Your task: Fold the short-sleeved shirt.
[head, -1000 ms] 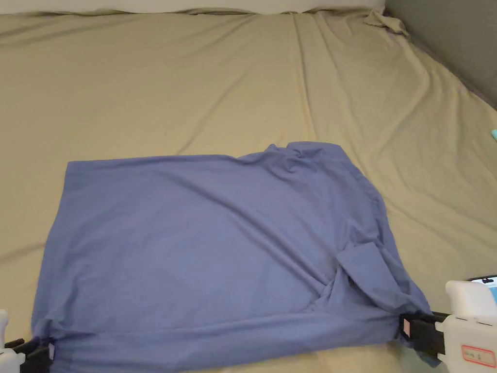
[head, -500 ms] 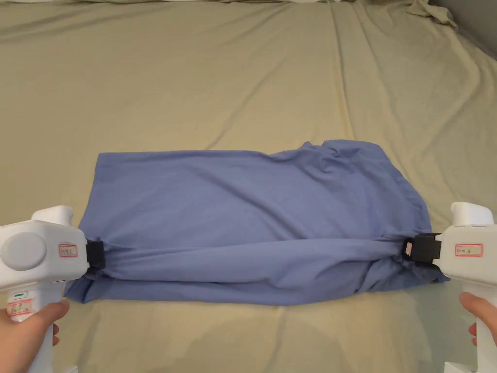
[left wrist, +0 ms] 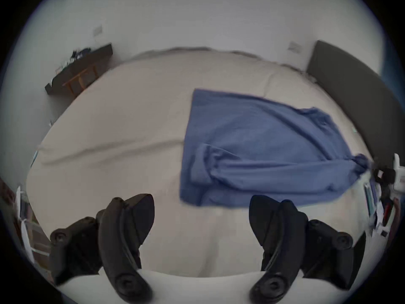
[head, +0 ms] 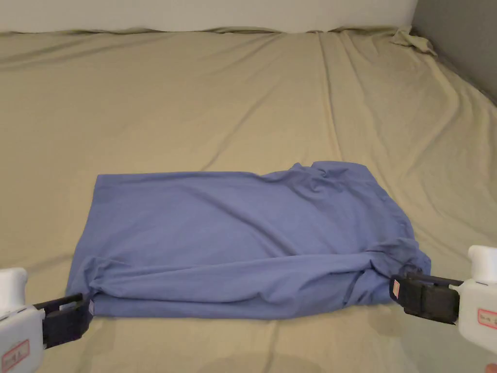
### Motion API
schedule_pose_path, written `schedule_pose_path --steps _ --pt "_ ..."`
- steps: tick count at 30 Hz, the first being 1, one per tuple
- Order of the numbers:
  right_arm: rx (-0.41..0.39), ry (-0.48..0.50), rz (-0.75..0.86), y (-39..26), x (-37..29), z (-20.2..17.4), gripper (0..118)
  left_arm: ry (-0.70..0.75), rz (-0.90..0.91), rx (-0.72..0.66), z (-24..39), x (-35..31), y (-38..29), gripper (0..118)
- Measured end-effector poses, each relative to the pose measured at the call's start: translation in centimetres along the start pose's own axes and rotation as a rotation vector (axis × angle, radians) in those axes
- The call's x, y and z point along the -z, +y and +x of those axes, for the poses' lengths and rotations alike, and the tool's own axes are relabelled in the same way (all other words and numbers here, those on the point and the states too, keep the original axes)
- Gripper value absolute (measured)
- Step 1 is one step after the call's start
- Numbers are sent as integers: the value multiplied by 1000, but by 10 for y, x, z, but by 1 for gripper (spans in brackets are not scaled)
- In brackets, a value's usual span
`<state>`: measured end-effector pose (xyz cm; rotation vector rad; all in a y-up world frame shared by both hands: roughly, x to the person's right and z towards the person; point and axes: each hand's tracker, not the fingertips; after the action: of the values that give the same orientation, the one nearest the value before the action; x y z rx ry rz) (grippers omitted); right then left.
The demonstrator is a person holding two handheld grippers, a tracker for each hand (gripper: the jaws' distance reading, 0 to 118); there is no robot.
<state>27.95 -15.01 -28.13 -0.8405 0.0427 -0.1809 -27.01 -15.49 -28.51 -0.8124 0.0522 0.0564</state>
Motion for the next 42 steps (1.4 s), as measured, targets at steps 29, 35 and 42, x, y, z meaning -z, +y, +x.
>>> schedule_pose_path --steps 29,35,42 --pt "-165 86 16 -29 -11 -69 3 -43 -88 67 -16 94 -7 10" --pt "-164 84 -8 -24 2 -65 4 -6 -67 117 -12 86 -7 9" --pt "-61 -46 -47 -10 33 -11 116 -43 -73 55 -15 81 1 8"
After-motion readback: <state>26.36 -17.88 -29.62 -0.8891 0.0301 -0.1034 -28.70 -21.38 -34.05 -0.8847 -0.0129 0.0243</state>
